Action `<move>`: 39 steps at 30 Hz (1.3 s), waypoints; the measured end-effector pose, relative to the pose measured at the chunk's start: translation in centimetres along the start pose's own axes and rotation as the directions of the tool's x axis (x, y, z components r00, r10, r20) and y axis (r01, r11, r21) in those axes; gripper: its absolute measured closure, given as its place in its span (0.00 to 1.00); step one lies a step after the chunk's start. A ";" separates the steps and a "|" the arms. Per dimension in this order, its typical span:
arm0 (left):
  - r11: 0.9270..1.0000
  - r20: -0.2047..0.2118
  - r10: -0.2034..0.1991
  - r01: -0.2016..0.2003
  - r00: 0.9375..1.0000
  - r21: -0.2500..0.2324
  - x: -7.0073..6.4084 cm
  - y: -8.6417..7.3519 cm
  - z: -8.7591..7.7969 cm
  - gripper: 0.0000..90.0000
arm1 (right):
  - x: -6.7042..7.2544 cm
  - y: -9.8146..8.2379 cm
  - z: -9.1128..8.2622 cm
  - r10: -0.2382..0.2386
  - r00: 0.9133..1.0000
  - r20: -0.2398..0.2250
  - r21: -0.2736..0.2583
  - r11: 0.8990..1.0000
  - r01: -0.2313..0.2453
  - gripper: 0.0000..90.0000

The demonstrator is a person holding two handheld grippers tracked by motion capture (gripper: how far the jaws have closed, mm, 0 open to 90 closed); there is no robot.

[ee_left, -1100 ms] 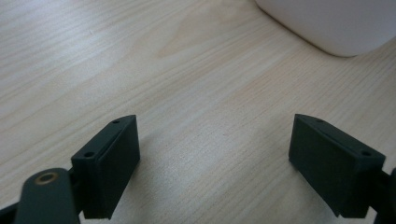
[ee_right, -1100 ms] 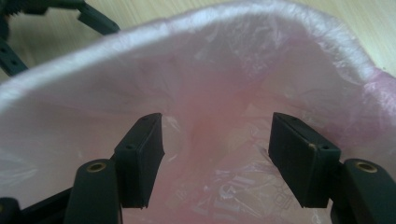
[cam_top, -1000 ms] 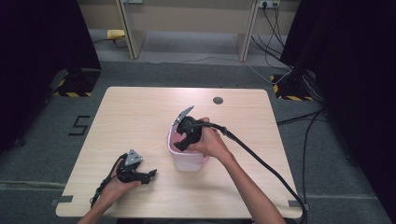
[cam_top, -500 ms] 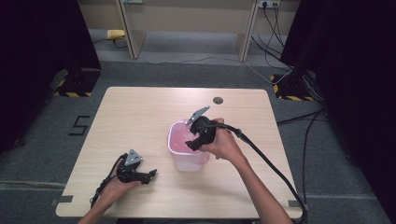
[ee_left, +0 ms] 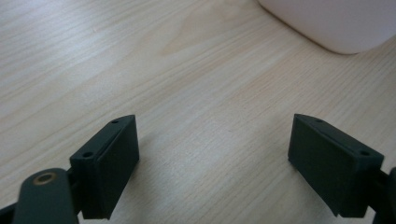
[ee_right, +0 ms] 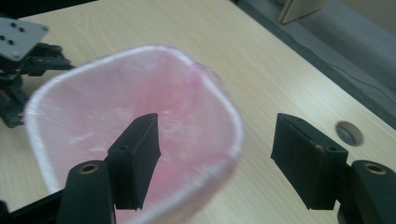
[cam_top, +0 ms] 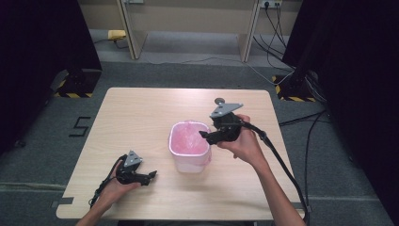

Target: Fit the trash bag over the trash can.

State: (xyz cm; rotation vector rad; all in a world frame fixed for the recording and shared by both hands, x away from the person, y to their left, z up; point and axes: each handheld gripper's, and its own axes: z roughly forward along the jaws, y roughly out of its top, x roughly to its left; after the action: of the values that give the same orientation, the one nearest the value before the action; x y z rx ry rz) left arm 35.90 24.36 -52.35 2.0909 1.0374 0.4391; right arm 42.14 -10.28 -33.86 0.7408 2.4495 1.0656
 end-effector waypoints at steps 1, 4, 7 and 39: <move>1.000 -0.002 0.003 -0.003 1.000 0.001 0.2 -0.1 -0.1 0.17 | -0.4 -0.5 -0.3 0.009 1.000 0.011 -0.015 1.000 -0.009 0.36; 1.000 0.001 0.003 -0.003 1.000 0.001 0.7 -0.3 -0.4 0.17 | -1.5 -2.0 -1.3 0.053 0.998 0.038 -0.060 0.997 -0.051 0.35; 1.000 0.000 0.003 -0.003 1.000 0.001 0.9 -0.5 -0.6 0.17 | -2.3 -3.7 -2.0 0.088 0.995 0.056 -0.088 0.993 -0.082 0.34; 1.000 0.015 0.013 -0.013 1.000 0.004 1.1 -0.5 -0.6 0.16 | -3.1 -16.0 1.8 0.271 0.950 0.153 -0.046 0.963 -0.267 0.27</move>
State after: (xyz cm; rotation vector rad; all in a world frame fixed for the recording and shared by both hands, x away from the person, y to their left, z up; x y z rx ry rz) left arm 35.98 25.72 -52.38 2.1022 1.0176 0.4271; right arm 40.40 -20.32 -46.66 1.1314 2.2420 1.0837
